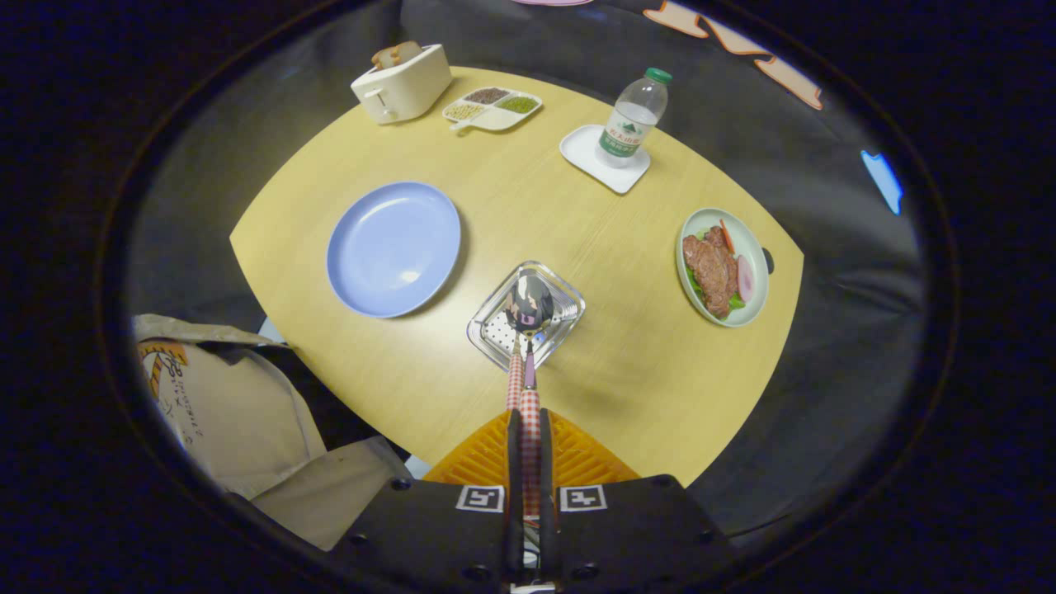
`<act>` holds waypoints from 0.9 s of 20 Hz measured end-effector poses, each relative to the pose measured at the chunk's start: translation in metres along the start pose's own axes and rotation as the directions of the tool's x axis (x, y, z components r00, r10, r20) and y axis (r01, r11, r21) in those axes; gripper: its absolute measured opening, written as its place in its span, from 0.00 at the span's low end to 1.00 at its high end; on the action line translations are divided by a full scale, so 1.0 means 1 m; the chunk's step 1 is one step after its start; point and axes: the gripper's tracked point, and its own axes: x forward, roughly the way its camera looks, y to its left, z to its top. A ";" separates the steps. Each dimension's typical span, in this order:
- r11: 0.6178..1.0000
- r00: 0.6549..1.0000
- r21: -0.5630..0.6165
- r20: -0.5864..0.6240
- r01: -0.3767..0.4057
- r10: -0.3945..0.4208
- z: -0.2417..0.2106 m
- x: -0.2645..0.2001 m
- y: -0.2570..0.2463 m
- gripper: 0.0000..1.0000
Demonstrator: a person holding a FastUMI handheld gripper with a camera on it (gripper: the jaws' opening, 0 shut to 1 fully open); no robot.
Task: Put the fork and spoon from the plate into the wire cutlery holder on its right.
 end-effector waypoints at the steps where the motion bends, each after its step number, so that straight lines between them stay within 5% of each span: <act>1: 1.000 1.000 -0.012 -0.019 -0.002 0.002 0.000 0.002 -0.001 0.10; 18: 0.998 0.977 -0.034 -0.211 -0.044 0.035 0.014 0.043 -0.007 0.10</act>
